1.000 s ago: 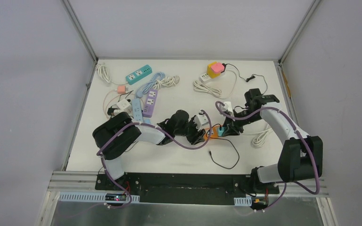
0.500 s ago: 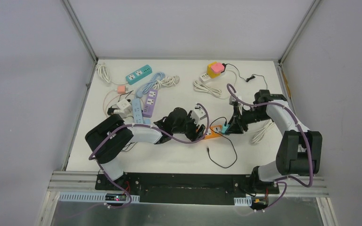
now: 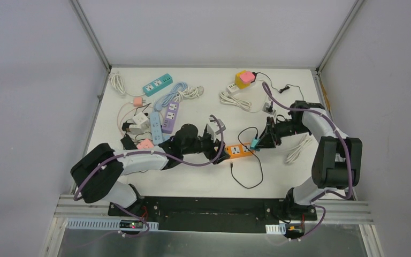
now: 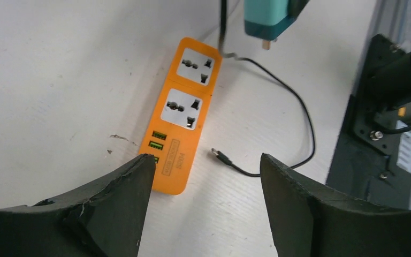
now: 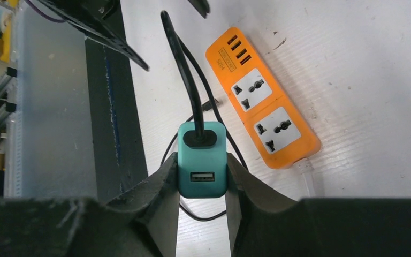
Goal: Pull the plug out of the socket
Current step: Place the plug at the center of the board.
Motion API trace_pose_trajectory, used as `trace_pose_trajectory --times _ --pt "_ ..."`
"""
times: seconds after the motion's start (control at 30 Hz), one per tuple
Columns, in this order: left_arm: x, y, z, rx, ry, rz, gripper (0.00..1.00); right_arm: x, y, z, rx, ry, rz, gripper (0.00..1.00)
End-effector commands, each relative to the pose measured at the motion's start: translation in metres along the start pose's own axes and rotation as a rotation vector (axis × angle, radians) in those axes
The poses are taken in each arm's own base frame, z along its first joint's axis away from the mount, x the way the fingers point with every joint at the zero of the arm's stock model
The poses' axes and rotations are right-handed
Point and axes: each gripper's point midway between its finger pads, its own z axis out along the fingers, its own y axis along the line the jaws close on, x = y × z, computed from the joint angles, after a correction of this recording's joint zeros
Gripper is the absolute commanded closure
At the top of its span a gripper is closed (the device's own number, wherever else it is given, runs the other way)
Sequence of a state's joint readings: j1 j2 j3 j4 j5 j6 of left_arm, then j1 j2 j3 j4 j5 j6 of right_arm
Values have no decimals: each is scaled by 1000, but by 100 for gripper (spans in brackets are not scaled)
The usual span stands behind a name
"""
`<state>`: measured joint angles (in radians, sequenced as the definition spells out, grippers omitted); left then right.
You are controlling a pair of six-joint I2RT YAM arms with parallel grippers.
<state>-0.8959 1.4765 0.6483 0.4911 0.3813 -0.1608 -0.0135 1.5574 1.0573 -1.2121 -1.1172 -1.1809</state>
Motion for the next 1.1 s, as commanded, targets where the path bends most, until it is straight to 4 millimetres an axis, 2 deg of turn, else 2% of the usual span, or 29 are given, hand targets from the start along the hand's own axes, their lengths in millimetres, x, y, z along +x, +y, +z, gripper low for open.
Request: trace_pose_trajectory --times 0.0,0.2,0.37,0.5,0.53,0.6,0.63,0.77,1.0,1.07 --pt "-53 -24 -21 78 -186 -55 26 -19 7 -2 -56 -66 76 100" --pt "-83 -32 -21 109 -280 -92 24 -20 22 -2 -170 -72 92 100" --pt "-94 -40 -2 185 -282 -130 24 -22 33 -4 -249 -85 92 100" --pt "-96 -41 17 237 -293 -237 21 -21 35 -2 -256 -82 95 100" --pt "-99 -43 19 256 -300 -265 19 -21 35 -2 -256 -82 94 100" --pt "-98 -45 29 292 -291 -319 2 -21 36 -1 -260 -80 98 100" --pt "-97 -46 34 307 -288 -343 1 -21 36 -1 -261 -80 103 100" --pt "-95 -49 44 356 -289 -394 1 -20 36 0 -268 -74 112 100" --pt "-98 -49 48 380 -324 -403 7 -19 35 1 -271 -70 120 100" --pt "-99 -51 50 403 -329 -412 15 -19 38 4 -282 -59 115 100"
